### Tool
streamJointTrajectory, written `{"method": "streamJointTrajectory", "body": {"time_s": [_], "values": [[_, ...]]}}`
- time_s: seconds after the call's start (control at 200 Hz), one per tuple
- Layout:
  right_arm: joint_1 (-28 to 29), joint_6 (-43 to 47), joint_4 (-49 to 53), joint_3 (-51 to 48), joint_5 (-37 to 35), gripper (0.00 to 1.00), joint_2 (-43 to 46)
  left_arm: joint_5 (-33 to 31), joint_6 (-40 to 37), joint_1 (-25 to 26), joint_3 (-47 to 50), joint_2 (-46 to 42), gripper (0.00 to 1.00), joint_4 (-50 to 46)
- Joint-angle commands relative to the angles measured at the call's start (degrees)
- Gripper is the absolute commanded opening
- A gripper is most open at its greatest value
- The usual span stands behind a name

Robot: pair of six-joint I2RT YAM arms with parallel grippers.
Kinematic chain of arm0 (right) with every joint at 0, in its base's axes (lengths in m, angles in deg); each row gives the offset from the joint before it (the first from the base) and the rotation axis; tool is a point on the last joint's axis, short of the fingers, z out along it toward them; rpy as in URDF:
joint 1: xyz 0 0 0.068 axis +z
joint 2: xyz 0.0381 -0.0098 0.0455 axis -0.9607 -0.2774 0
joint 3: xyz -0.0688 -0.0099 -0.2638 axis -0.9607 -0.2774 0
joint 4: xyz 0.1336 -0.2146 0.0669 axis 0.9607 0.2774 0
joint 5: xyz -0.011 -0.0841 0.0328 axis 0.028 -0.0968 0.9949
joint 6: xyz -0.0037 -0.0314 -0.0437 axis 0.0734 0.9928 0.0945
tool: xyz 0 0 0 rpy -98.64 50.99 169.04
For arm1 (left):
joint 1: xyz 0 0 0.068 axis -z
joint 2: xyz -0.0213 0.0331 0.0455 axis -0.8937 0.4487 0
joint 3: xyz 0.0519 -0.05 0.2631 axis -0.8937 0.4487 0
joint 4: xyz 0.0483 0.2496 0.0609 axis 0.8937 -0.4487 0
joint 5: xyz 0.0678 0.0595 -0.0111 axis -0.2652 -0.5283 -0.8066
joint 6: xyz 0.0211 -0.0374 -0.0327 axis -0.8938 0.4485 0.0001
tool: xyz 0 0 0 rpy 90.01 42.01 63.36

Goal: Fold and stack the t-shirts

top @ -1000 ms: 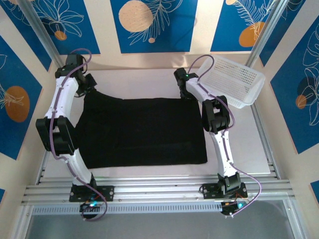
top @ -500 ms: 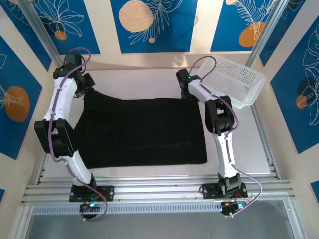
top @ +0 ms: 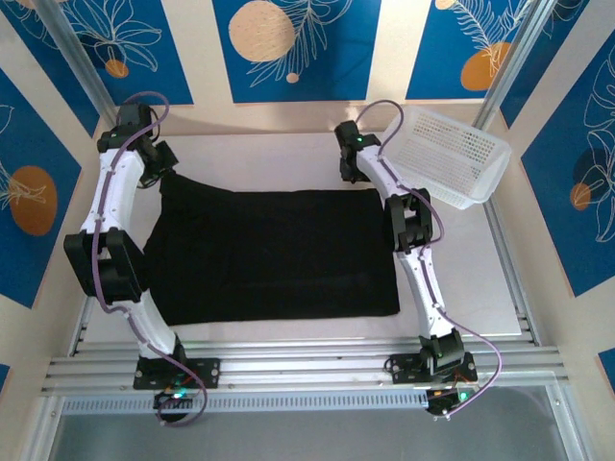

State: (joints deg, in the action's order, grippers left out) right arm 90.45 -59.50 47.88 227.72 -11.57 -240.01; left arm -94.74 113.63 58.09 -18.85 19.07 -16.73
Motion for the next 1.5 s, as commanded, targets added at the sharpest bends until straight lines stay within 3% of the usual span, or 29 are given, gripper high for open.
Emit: {"method": "streamJointTrajectory", "body": {"time_s": [0.0, 0.265, 0.47, 0.675, 1.075, 1.27, 1.38, 1.495], "values": [[-4.7, -2.3, 7.1, 2.1, -2.7, 0.43, 1.4, 0.5, -0.6, -0.6, -1.5, 0.1, 0.00, -0.7], [-7.4, -5.3, 10.2, 0.7, -4.1, 0.46, 5.2, 1.5, 0.1, -0.6, -0.6, 0.0, 0.00, -0.1], [-2.3, -1.3, 0.4, -13.1, -2.5, 0.51, 16.6, 1.9, 0.0, -0.5, -0.6, 0.2, 0.00, 0.2], [0.0, -6.7, -1.0, -18.8, -1.2, 0.52, 19.6, -1.0, -1.2, -2.6, -0.8, 0.6, 0.00, -0.5], [4.1, -12.0, 6.3, -3.3, 5.0, 0.52, 8.1, -2.4, -6.9, -9.2, -8.2, 9.9, 0.00, 0.2], [4.0, -15.7, 4.2, -5.9, 7.5, 0.53, 10.7, 1.2, -6.5, -10.0, -12.9, 15.2, 0.00, 1.0], [4.4, -17.4, 10.8, -2.0, 4.0, 0.52, 9.6, 1.8, -5.9, -9.5, -13.7, 16.2, 0.00, 1.0], [4.4, -17.4, 6.8, -9.0, 5.2, 0.51, 11.1, 1.5, -5.7, -9.1, -13.6, 16.0, 0.00, 0.7]]}}
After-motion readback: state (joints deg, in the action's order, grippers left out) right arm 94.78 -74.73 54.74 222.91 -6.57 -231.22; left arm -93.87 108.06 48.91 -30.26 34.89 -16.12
